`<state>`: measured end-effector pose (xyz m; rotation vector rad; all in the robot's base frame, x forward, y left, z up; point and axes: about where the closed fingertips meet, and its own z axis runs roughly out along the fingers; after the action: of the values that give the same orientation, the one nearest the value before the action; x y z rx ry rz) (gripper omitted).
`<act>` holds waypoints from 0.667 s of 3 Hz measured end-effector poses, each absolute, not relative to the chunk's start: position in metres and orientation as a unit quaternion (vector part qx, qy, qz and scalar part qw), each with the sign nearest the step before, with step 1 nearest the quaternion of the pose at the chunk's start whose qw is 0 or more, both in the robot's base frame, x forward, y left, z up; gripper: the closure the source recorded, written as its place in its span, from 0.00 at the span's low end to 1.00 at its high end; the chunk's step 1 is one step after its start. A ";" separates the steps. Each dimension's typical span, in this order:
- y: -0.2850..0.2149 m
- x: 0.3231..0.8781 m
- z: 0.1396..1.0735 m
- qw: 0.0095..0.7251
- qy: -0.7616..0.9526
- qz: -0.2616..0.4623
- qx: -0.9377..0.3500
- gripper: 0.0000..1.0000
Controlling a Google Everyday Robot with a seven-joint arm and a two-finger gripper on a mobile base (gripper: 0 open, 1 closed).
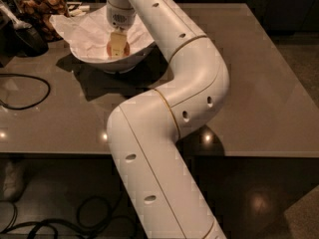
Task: Pick apple from white bowl
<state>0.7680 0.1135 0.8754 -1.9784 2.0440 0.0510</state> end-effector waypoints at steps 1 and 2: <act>0.113 0.769 0.869 0.144 0.709 0.021 -0.690 0.34; 0.114 0.769 0.863 0.140 0.708 0.024 -0.692 0.48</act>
Offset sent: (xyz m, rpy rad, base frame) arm 0.1785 -0.0026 0.1004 -0.0745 0.1471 0.0348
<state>0.7689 0.1140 0.8634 -1.9985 2.0463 0.0685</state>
